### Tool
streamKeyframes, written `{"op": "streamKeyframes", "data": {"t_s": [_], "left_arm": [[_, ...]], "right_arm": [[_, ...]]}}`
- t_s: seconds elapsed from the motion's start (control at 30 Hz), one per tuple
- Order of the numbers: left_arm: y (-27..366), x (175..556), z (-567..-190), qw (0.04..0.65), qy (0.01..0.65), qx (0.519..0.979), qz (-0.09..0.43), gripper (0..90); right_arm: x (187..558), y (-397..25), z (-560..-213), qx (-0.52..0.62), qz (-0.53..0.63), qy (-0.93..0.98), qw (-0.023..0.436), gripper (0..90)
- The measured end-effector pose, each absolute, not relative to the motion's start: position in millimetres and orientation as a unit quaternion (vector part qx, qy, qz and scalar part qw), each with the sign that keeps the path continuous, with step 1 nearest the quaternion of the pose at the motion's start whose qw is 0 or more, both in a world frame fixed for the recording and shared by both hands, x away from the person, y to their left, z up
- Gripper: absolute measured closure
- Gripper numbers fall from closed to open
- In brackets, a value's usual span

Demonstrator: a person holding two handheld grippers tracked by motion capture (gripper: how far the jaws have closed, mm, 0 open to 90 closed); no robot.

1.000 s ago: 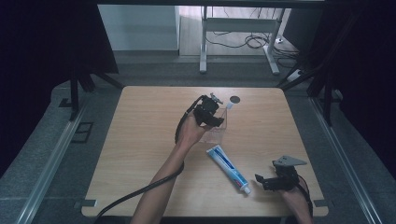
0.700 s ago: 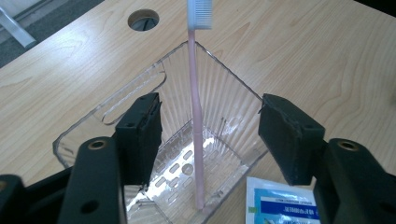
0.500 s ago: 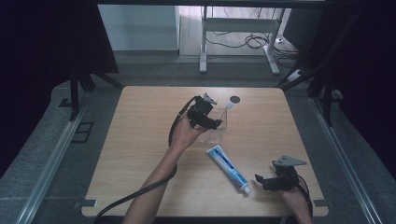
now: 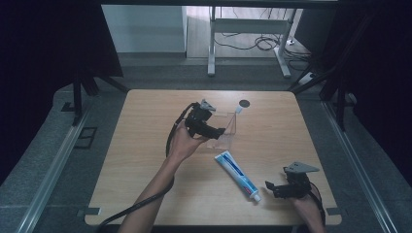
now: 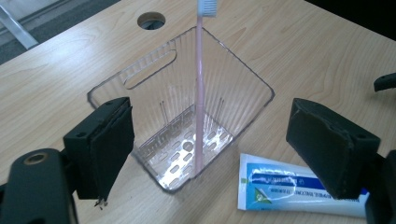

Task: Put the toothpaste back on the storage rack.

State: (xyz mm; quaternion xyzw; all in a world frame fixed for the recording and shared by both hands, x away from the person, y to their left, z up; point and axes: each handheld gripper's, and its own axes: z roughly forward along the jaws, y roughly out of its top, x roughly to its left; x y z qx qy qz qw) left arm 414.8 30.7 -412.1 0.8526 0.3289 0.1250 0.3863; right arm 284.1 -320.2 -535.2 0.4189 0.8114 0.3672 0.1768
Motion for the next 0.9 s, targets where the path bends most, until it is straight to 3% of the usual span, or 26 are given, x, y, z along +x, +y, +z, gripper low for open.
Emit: {"op": "streamKeyframes", "data": {"t_s": [0.9], "left_arm": [[75, 373, -416, 0.385, 0.314, 0.857, 0.14, 13.3]], "right_arm": [[283, -319, -535, 0.417, 0.368, 0.811, 0.18, 3.4]]}}
